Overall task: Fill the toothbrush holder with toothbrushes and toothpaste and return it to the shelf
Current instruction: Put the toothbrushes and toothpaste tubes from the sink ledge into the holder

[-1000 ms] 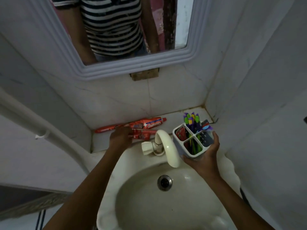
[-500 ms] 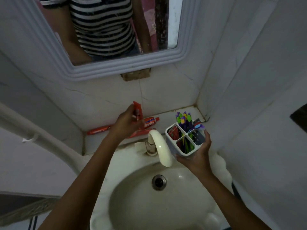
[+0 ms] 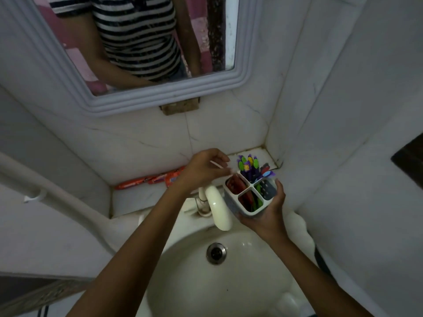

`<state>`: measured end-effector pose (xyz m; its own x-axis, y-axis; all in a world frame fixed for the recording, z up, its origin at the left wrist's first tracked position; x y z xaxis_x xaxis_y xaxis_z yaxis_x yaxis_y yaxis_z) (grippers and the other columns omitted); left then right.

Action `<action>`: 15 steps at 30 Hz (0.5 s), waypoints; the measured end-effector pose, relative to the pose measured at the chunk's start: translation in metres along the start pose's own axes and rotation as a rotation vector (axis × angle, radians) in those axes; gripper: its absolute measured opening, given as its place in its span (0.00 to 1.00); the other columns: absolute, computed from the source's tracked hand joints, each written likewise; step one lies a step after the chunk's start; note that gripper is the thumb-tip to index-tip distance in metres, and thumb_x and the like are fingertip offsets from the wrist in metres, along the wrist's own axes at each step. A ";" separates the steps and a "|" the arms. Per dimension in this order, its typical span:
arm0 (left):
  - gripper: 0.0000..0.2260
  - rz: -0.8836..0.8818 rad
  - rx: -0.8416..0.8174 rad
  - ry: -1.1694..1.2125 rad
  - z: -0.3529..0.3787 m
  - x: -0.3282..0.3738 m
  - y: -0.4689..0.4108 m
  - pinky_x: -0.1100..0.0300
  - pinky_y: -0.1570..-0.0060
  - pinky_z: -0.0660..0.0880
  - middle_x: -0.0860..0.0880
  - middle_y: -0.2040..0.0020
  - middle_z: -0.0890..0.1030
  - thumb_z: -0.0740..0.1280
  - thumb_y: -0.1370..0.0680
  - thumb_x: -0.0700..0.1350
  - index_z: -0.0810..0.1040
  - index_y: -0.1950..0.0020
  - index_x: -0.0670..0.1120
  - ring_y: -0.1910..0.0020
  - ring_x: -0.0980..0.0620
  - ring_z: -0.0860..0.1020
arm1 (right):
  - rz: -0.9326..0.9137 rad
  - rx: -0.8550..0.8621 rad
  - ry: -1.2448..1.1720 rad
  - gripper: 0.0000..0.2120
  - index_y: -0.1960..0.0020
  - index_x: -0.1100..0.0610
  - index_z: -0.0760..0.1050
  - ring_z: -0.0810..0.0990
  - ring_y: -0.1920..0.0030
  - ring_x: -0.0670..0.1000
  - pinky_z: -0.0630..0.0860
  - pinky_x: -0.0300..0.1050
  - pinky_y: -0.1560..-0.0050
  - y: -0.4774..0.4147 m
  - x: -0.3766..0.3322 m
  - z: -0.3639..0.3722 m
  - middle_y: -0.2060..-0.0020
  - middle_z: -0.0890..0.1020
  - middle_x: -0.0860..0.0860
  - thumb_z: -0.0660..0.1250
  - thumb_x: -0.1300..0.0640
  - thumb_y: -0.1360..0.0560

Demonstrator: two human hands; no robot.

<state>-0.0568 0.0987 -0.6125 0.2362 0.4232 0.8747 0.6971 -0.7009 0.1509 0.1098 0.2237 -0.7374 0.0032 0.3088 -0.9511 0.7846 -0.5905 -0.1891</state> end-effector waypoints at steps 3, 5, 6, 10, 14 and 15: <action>0.07 -0.029 0.194 -0.094 -0.046 -0.033 0.001 0.63 0.59 0.78 0.49 0.56 0.84 0.74 0.28 0.42 0.82 0.50 0.46 0.60 0.54 0.81 | 0.023 -0.003 0.070 0.68 0.23 0.29 0.48 0.72 0.23 0.51 0.79 0.59 0.29 0.000 0.006 -0.004 0.21 0.63 0.53 0.89 0.53 0.46; 0.07 -0.159 0.269 -0.283 -0.071 -0.074 0.006 0.58 0.55 0.80 0.51 0.53 0.84 0.69 0.27 0.41 0.82 0.53 0.51 0.57 0.51 0.82 | 0.044 -0.006 0.038 0.67 0.23 0.27 0.48 0.72 0.22 0.53 0.79 0.61 0.29 0.001 0.005 -0.003 0.21 0.62 0.54 0.88 0.53 0.47; 0.08 -0.229 0.258 -0.371 -0.077 -0.095 0.008 0.55 0.53 0.81 0.50 0.51 0.85 0.68 0.27 0.41 0.81 0.54 0.53 0.56 0.48 0.83 | 0.050 -0.002 0.016 0.67 0.23 0.27 0.48 0.71 0.22 0.53 0.79 0.61 0.29 0.001 0.008 -0.002 0.21 0.62 0.54 0.88 0.52 0.47; 0.10 -0.256 0.112 -0.773 -0.059 -0.144 0.016 0.53 0.47 0.79 0.47 0.42 0.83 0.65 0.25 0.49 0.81 0.45 0.54 0.45 0.43 0.81 | 0.078 0.003 -0.009 0.67 0.23 0.27 0.48 0.71 0.22 0.52 0.78 0.63 0.28 0.001 0.008 -0.002 0.21 0.63 0.52 0.88 0.53 0.47; 0.19 -0.133 0.056 -0.984 -0.033 -0.152 0.008 0.53 0.56 0.79 0.45 0.51 0.83 0.58 0.23 0.60 0.78 0.44 0.49 0.53 0.43 0.82 | 0.088 -0.007 -0.003 0.66 0.24 0.26 0.47 0.72 0.23 0.51 0.78 0.61 0.28 0.002 0.007 -0.002 0.21 0.63 0.52 0.87 0.51 0.47; 0.21 -0.120 0.027 -1.018 -0.028 -0.151 0.005 0.52 0.56 0.80 0.45 0.52 0.83 0.58 0.23 0.63 0.78 0.44 0.48 0.54 0.44 0.82 | 0.078 -0.017 0.001 0.66 0.24 0.27 0.47 0.72 0.23 0.51 0.78 0.60 0.28 0.002 0.004 -0.002 0.21 0.63 0.52 0.87 0.51 0.46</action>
<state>-0.1084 0.0153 -0.7309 0.6173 0.7854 0.0464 0.7664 -0.6136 0.1902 0.1121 0.2251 -0.7407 0.0654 0.2634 -0.9625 0.7925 -0.5998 -0.1103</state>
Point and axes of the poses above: each hand's wrist, its own y-axis away from the middle knuckle, its own z-axis out of the palm, x = y × z, the point moved 10 cm from there along -y, towards the middle knuckle
